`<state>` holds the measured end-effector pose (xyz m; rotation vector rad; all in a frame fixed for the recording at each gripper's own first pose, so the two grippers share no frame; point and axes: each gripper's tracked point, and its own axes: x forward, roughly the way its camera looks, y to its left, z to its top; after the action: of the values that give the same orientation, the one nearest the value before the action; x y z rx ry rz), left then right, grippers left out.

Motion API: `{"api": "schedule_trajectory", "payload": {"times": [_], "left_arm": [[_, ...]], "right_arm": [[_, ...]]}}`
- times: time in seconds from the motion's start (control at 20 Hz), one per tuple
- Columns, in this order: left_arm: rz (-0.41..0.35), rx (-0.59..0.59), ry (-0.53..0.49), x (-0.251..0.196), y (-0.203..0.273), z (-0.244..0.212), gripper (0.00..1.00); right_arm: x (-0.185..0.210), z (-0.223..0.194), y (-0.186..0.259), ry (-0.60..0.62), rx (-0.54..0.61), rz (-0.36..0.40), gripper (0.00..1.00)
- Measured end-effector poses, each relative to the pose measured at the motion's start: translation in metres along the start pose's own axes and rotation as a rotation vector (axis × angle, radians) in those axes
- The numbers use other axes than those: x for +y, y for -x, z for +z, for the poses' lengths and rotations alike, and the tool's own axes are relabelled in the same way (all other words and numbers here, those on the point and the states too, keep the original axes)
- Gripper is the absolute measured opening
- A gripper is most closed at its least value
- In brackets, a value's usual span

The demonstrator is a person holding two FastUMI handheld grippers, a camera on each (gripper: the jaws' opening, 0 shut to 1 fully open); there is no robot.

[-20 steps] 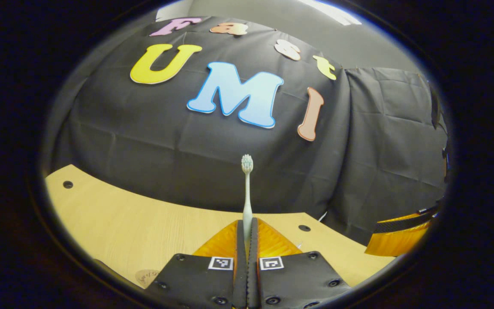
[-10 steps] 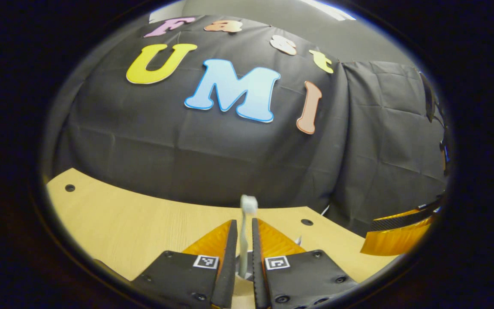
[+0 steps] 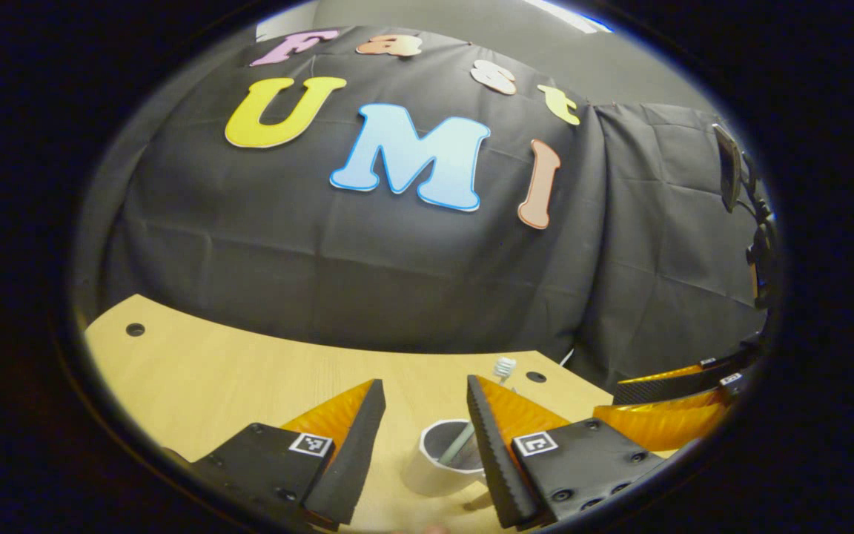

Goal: Put the toothbrush and toothpaste on the desktop into the cup, then pick up the cup and place it on the coaster on the desktop.

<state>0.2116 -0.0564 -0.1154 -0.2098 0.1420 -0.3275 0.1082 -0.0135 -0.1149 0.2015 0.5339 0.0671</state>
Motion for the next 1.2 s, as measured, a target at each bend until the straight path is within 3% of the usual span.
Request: {"api": "schedule_trajectory", "payload": {"times": [0.15,0.25,0.3,0.55,0.6,0.7,1.2], "left_arm": [[0.031,0.000,-0.011,0.009,0.011,0.004,0.90],[0.044,0.008,-0.014,0.015,0.018,0.004,0.84],[0.048,0.012,-0.013,0.016,0.021,0.004,0.90],[0.090,0.031,-0.030,0.028,0.043,0.009,0.90],[0.100,0.031,-0.030,0.031,0.048,0.011,0.84],[0.106,0.041,-0.024,0.031,0.057,0.011,0.96],[0.176,0.069,-0.030,0.050,0.095,0.017,0.96]], "right_arm": [[0.006,-0.006,-0.009,-0.009,0.036,0.007,0.82],[0.010,-0.013,-0.014,-0.014,0.071,0.010,0.82],[0.011,-0.017,-0.016,-0.016,0.089,0.009,0.82],[0.016,-0.034,-0.032,-0.022,0.204,-0.009,0.82],[0.017,-0.038,-0.034,-0.022,0.227,-0.015,0.82],[0.019,-0.046,-0.041,-0.020,0.264,-0.030,0.82],[0.024,-0.097,-0.072,0.088,0.494,-0.070,0.82]]}}
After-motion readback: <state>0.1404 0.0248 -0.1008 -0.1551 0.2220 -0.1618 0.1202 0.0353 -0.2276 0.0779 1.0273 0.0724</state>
